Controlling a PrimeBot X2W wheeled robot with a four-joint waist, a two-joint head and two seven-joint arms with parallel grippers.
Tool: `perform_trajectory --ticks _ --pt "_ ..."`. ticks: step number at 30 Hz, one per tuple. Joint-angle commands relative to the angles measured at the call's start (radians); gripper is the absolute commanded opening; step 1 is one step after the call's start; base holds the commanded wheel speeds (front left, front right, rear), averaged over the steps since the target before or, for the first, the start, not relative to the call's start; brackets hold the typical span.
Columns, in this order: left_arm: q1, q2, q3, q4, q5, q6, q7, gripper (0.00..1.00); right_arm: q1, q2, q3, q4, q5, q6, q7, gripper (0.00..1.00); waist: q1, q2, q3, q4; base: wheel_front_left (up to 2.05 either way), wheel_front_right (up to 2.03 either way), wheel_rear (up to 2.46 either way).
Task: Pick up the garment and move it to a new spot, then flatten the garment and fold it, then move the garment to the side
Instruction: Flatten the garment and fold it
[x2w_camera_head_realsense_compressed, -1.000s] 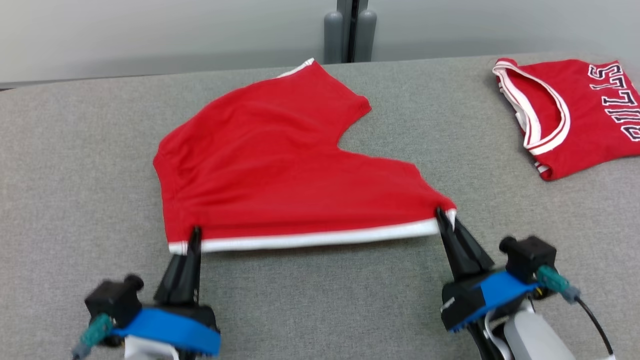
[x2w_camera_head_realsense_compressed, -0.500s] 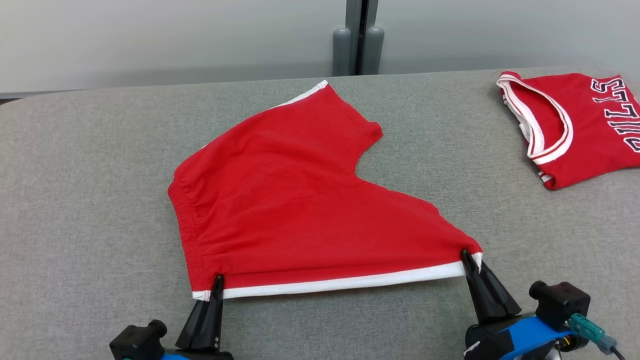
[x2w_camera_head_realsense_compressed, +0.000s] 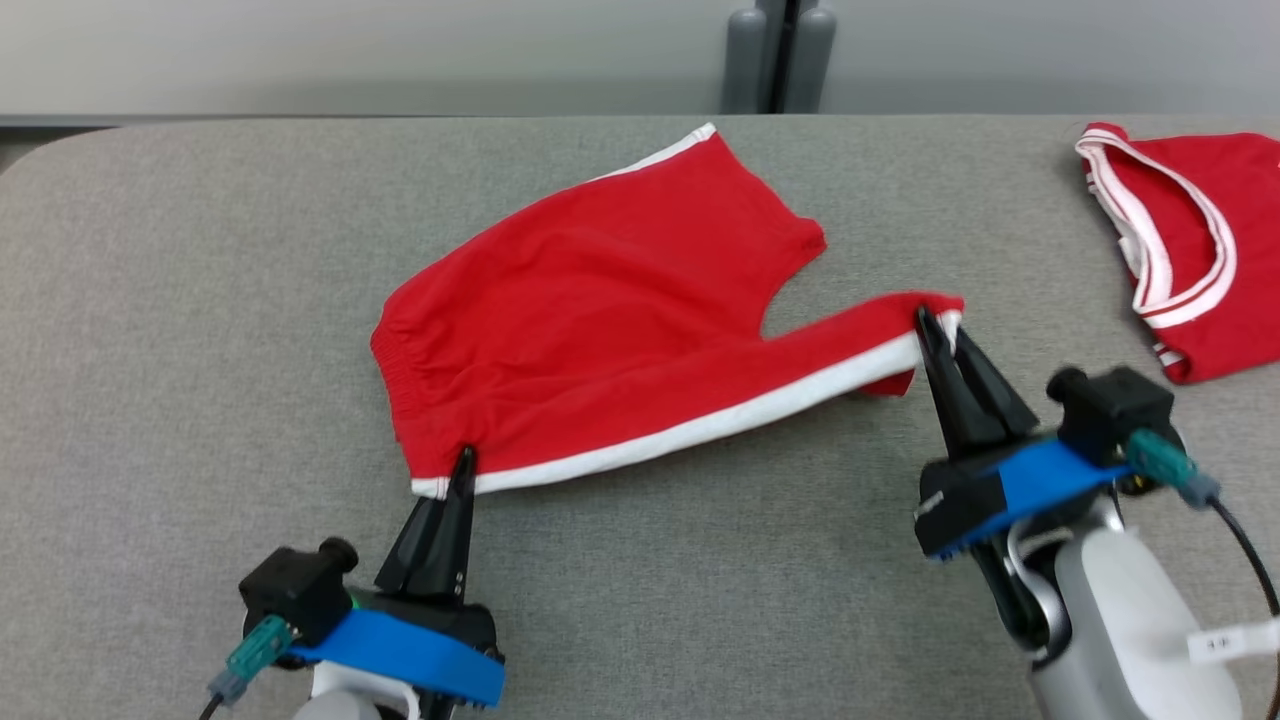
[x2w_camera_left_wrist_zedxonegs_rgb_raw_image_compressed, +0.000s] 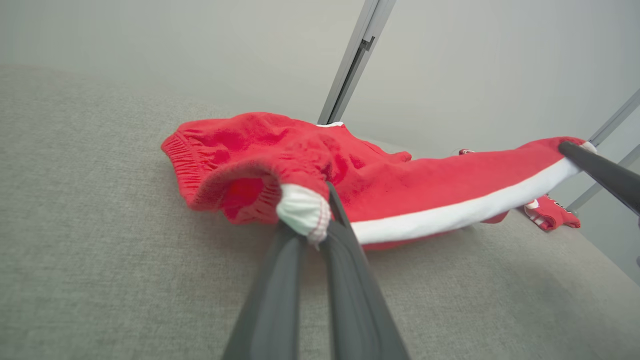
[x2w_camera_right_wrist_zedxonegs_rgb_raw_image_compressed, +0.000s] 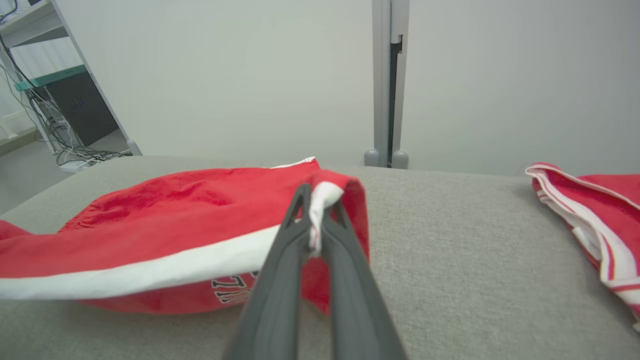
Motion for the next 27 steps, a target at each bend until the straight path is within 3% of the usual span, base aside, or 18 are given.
perform_trajectory --ticks 1,18,27 --pt "-0.035 0.006 -0.008 0.003 -0.005 -0.006 -0.004 0.00 -0.056 -0.007 0.009 0.031 -0.007 0.000 0.007 0.00 -0.0001 0.0000 0.021 0.021 0.00 0.00 0.00" --pt "-0.339 0.053 -0.104 0.062 -0.082 -0.007 -0.004 0.00 -0.622 -0.006 0.029 0.501 -0.064 0.000 -0.023 0.00 -0.0001 0.0000 0.201 0.116 0.00 0.00 0.00" --pt "-0.475 0.044 -0.132 0.103 -0.108 -0.007 -0.004 0.00 -0.853 0.006 0.011 0.748 -0.115 0.000 -0.048 0.00 -0.0001 0.0000 0.286 0.151 0.00 0.00 0.00"
